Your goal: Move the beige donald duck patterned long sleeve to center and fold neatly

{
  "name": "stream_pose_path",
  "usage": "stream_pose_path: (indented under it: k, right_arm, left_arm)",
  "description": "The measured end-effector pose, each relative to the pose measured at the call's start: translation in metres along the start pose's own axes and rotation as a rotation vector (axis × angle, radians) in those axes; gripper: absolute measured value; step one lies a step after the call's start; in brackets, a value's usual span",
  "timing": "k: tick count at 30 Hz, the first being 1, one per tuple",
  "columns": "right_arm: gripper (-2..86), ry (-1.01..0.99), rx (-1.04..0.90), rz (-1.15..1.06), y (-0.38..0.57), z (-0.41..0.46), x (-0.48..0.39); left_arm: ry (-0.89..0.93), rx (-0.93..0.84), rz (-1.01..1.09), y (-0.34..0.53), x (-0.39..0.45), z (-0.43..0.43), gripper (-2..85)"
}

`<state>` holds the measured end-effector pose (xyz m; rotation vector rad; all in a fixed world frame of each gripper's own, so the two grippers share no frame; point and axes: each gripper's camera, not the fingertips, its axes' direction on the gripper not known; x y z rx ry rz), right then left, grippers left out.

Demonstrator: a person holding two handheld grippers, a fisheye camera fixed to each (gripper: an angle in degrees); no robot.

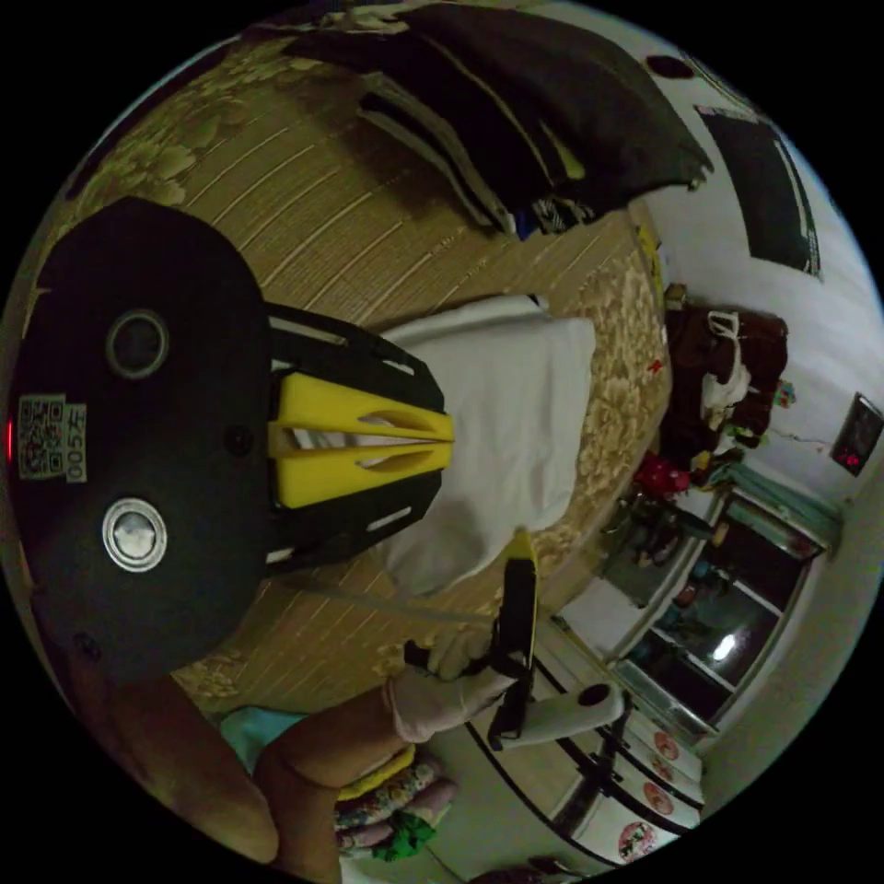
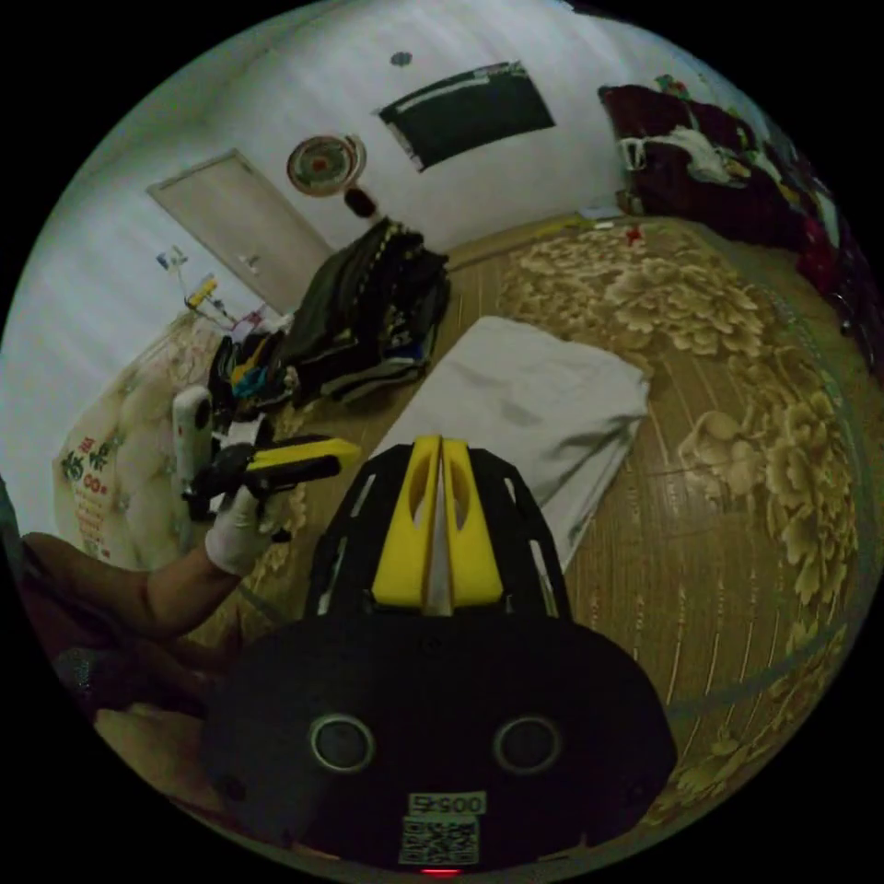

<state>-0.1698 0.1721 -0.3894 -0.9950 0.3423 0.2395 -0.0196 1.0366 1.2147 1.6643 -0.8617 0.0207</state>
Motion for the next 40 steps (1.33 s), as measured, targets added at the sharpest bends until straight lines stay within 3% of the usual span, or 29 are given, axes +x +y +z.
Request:
stream_pose_path:
  k: [5, 13, 18, 20, 22, 25, 28, 32, 35, 37, 40]
  right_arm:
    - [-1.0, 0.167, -0.229, -0.058, -0.013, 0.077, -0.052]
    - [-0.9, 0.324, -0.267, -0.146, -0.021, 0.138, -0.160]
    - [-1.0, 0.371, -0.221, -0.162, -0.023, 0.163, -0.219]
    - [-1.0, 0.314, -0.185, -0.127, -0.025, 0.165, -0.236]
    - [-0.9, 0.249, -0.103, -0.062, -0.026, 0.161, -0.260]
    - [-0.9, 0.232, 0.056, -0.046, -0.029, 0.148, -0.304]
    - [-0.8, 0.173, 0.119, -0.095, -0.040, 0.152, -0.360]
    - [0.5, -0.004, 0.061, -0.159, -0.060, 0.188, -0.434]
    - [3.9, -0.066, -0.025, -0.225, -0.078, 0.233, -0.506]
    - [5.9, -0.126, -0.122, -0.270, -0.095, 0.272, -0.568]
    - [7.1, -0.188, -0.233, -0.341, -0.116, 0.316, -0.647]
  left_arm:
    - [-0.073, -0.291, 0.079, 0.006, 0.009, 0.030, -0.6]
    - [-0.174, -0.291, 0.099, 0.055, 0.002, -0.016, -0.5]
    - [0.012, -0.266, -0.042, 0.093, -0.038, -0.070, -0.4]
    - [0.209, -0.153, -0.136, 0.126, -0.066, -0.116, -0.3]
    - [0.262, -0.013, -0.152, 0.156, -0.082, -0.169, -0.3]
    - [0.117, 0.098, -0.095, 0.210, -0.110, -0.265, 0.1]
    - [-0.133, 0.043, -0.050, 0.272, -0.158, -0.359, 1.9]
    - [-0.490, -0.155, -0.161, 0.379, -0.253, -0.493, 7.3]
    - [-0.684, -0.184, -0.325, 0.461, -0.324, -0.586, 9.6]
    - [-0.727, -0.129, -0.445, 0.507, -0.362, -0.633, 10.4]
    - [-0.618, -0.048, -0.576, 0.569, -0.415, -0.684, 11.6]
